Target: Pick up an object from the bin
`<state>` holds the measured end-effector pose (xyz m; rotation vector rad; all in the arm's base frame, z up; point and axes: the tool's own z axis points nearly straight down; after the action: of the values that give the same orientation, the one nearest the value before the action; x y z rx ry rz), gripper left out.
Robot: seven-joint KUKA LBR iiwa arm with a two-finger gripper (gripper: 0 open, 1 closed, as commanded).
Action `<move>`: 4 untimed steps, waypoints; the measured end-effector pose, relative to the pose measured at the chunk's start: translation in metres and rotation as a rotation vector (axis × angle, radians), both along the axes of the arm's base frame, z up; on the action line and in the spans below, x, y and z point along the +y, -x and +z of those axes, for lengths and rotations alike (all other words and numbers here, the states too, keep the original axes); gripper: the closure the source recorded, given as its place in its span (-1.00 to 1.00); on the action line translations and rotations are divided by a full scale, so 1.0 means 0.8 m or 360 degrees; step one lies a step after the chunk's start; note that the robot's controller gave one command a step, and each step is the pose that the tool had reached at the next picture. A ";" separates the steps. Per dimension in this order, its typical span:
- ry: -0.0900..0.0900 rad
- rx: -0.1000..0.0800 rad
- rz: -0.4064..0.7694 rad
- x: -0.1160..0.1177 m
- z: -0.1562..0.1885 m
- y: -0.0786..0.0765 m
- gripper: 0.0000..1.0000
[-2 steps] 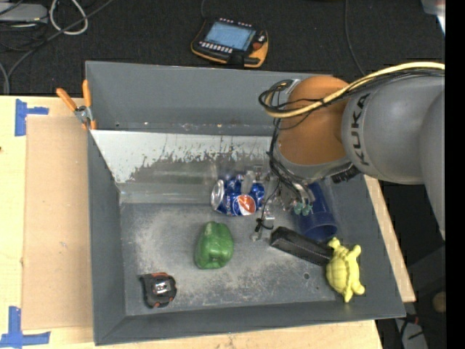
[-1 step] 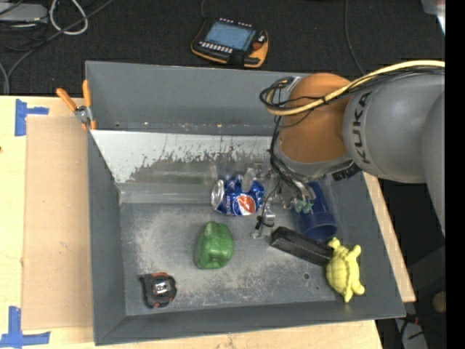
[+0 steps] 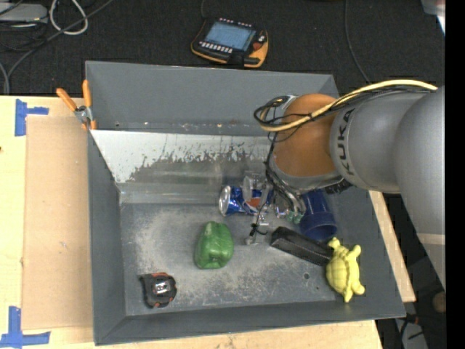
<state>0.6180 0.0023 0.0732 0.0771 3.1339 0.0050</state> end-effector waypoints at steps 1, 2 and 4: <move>-0.0003 -0.0002 -0.0096 0.000 -0.002 -0.004 -1.00; -0.0010 -0.0005 -0.0535 0.099 -0.002 -0.002 -1.00; -0.0015 -0.0030 -0.0523 0.097 0.006 -0.008 1.00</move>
Offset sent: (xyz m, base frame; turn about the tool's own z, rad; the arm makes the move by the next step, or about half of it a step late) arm 0.0005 0.0760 -0.0032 0.3395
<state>0.6247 0.0799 0.0777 0.5853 3.0601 0.0182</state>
